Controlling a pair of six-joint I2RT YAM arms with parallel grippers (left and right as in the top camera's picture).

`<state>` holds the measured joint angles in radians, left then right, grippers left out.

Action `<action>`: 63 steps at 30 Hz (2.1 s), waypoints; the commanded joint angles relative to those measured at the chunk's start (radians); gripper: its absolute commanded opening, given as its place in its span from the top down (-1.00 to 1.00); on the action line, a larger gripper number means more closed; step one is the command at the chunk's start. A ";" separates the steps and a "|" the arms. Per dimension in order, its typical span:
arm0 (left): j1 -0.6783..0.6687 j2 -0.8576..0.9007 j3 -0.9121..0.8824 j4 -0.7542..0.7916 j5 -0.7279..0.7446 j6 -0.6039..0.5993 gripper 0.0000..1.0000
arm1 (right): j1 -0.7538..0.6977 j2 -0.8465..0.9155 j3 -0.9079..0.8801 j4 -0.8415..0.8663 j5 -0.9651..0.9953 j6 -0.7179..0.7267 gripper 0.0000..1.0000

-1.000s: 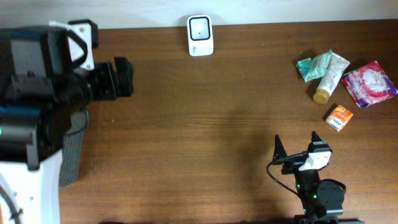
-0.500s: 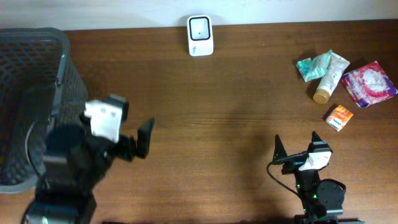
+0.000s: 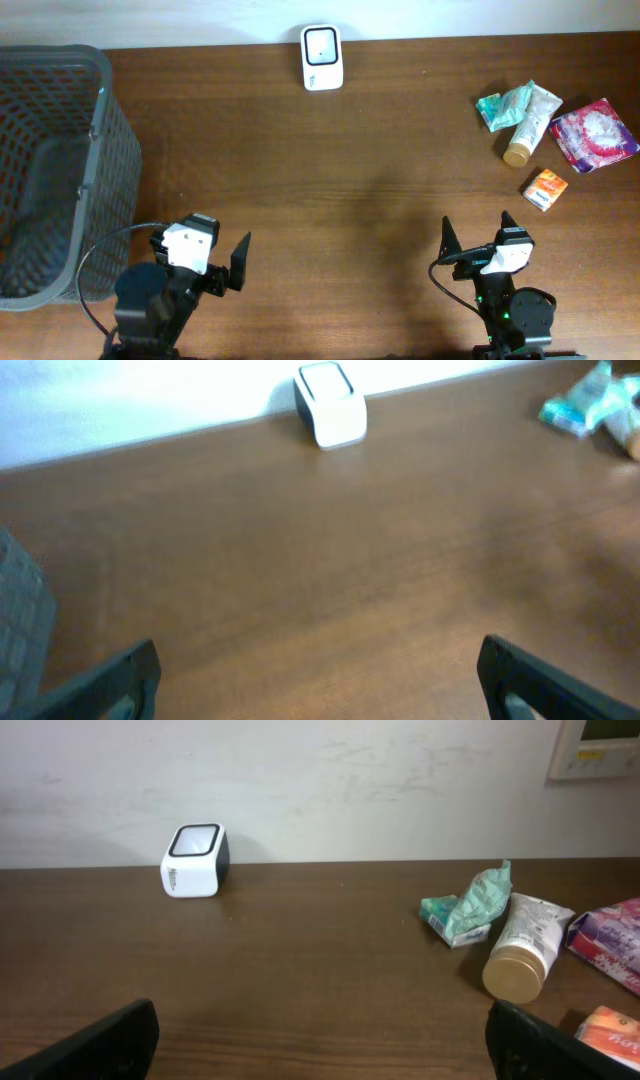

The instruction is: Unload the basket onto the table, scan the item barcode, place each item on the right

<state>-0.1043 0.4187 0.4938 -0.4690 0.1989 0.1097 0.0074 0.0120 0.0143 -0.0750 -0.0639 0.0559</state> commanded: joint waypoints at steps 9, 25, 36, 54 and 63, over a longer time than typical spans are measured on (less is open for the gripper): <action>0.073 -0.322 -0.343 0.364 -0.012 -0.037 -0.98 | 0.005 -0.008 -0.009 -0.001 0.013 0.003 -0.97; 0.114 -0.414 -0.485 0.392 -0.135 -0.069 -0.98 | 0.005 -0.008 -0.009 -0.001 0.013 0.003 -0.97; 0.114 -0.406 -0.485 0.390 -0.136 -0.003 -0.98 | 0.006 -0.008 -0.009 -0.001 0.013 0.003 -0.98; 0.114 -0.414 -0.486 0.388 -0.162 0.015 -0.98 | 0.006 -0.008 -0.009 -0.001 0.013 0.003 -0.97; 0.114 -0.414 -0.486 0.386 -0.163 0.027 -0.98 | 0.005 -0.008 -0.009 -0.001 0.013 0.003 -0.97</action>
<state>0.0036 0.0162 0.0132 -0.0750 0.0441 0.1165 0.0074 0.0120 0.0143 -0.0750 -0.0643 0.0563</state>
